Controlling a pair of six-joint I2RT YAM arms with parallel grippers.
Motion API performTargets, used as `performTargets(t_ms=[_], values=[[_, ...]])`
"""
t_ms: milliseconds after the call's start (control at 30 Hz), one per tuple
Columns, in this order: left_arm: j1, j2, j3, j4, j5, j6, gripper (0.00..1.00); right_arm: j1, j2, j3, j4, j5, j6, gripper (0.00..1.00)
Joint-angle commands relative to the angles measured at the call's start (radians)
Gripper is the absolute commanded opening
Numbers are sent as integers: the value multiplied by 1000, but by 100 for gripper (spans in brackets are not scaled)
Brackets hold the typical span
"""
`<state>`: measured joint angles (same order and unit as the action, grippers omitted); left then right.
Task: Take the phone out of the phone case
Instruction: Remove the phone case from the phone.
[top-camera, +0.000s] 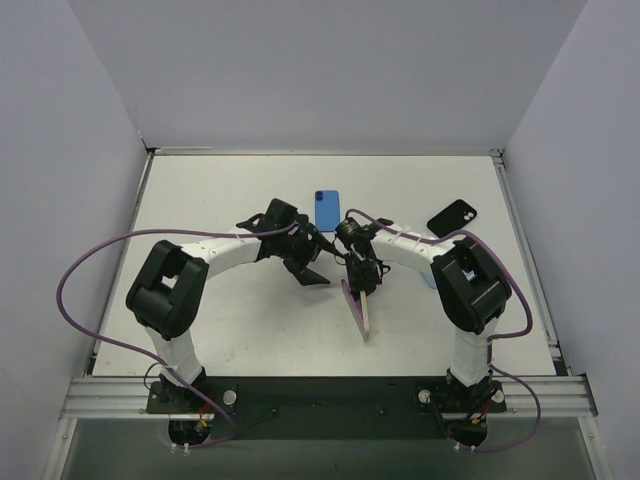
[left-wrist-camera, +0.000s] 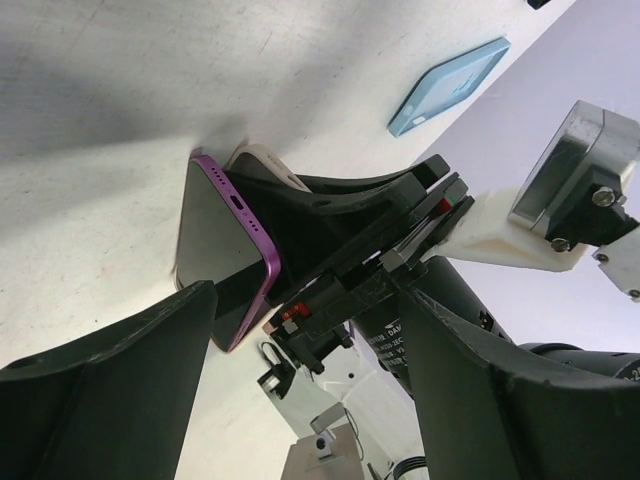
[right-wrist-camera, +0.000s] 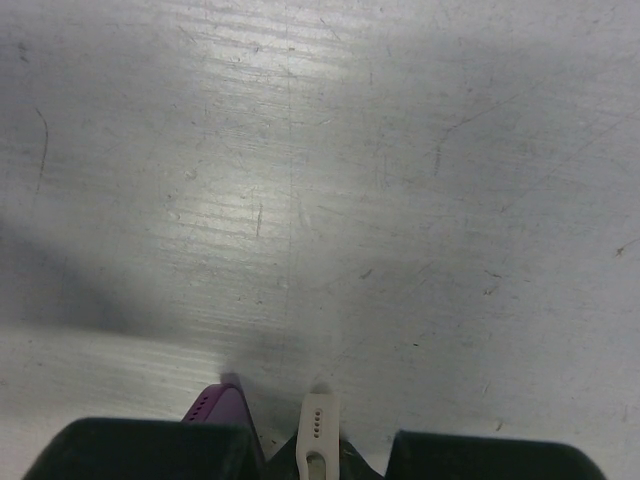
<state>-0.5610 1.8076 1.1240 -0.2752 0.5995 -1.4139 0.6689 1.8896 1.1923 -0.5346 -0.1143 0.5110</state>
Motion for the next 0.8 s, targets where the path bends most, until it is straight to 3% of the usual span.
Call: performTargets(t_ms=[0, 100, 300, 433, 567, 767], values=[[-2, 12, -52, -130, -60, -36, 83, 31, 85, -66, -19, -39, 14, 0], [3, 15, -67, -150, -55, -40, 83, 29, 86, -63, -19, -38, 17, 0], [27, -96, -220, 100, -75, -137, 83, 32, 78, -72, -18, -36, 20, 0], [30, -111, -236, 68, -92, -117, 83, 31, 86, -72, -19, -35, 18, 0], [36, -151, -322, 152, -109, -181, 83, 32, 86, -71, -15, -39, 21, 0], [27, -56, -224, 127, -43, -117, 83, 32, 88, -71, -16, -41, 20, 0]])
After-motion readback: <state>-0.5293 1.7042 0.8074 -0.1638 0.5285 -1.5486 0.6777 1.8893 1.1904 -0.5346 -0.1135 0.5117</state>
